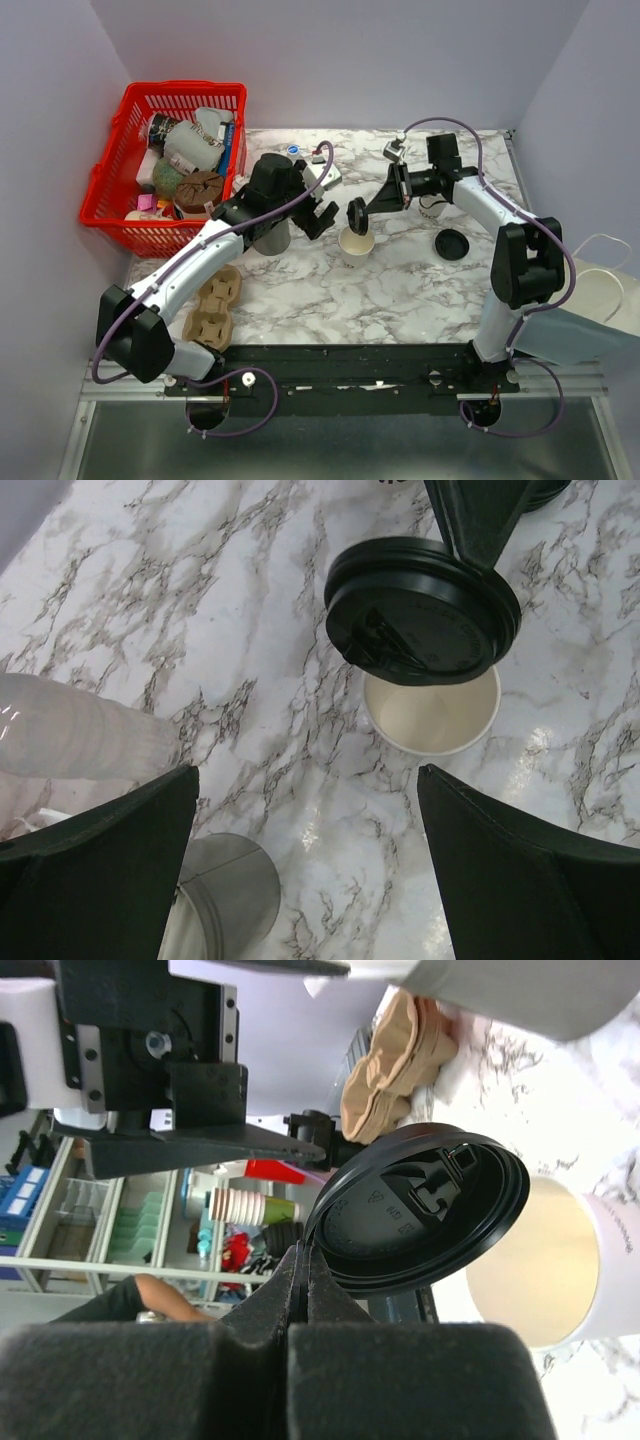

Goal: Pack the takeout coffee

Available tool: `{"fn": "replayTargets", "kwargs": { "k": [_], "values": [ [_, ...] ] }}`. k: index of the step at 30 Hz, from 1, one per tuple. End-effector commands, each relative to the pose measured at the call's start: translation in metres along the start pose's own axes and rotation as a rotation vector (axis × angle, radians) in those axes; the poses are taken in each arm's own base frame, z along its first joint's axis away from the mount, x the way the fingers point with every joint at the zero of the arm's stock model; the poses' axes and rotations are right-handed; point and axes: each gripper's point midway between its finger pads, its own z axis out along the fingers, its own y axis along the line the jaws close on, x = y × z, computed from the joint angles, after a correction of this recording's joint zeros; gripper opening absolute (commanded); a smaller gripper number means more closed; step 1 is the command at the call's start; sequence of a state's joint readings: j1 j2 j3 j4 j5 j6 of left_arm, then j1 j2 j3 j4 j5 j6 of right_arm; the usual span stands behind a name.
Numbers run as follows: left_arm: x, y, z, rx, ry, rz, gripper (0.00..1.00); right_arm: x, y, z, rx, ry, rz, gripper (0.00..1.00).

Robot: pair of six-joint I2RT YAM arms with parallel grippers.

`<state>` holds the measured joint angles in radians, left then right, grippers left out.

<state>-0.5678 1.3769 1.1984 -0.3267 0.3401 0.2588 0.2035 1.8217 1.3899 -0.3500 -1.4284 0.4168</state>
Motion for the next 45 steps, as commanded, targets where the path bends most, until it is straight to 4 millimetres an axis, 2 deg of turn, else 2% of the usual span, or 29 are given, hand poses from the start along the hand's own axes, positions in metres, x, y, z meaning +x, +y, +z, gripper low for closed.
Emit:
{"fn": "replayTargets", "kwargs": {
  "k": [1, 6, 15, 33, 45],
  "values": [
    [-0.008, 0.001, 0.014, -0.01, -0.027, -0.021, 0.99, 0.021, -0.016, 0.001, -0.016, 0.026, 0.072, 0.01],
    [-0.004, 0.0, 0.025, 0.012, -0.018, -0.035, 0.99, 0.027, -0.026, 0.001, 0.002, 0.023, 0.079, 0.0],
    [0.005, -0.005, 0.044, 0.051, -0.026, -0.063, 0.99, 0.03, -0.03, 0.001, 0.001, 0.025, 0.093, 0.01],
    [0.053, -0.009, 0.073, 0.062, 0.068, -0.107, 0.98, 0.034, -0.043, -0.002, 0.027, 0.012, 0.137, 0.01],
    [0.059, -0.007, 0.084, 0.063, 0.083, -0.11, 0.97, 0.033, -0.049, -0.005, 0.049, -0.003, 0.141, 0.01]
  ]
}}
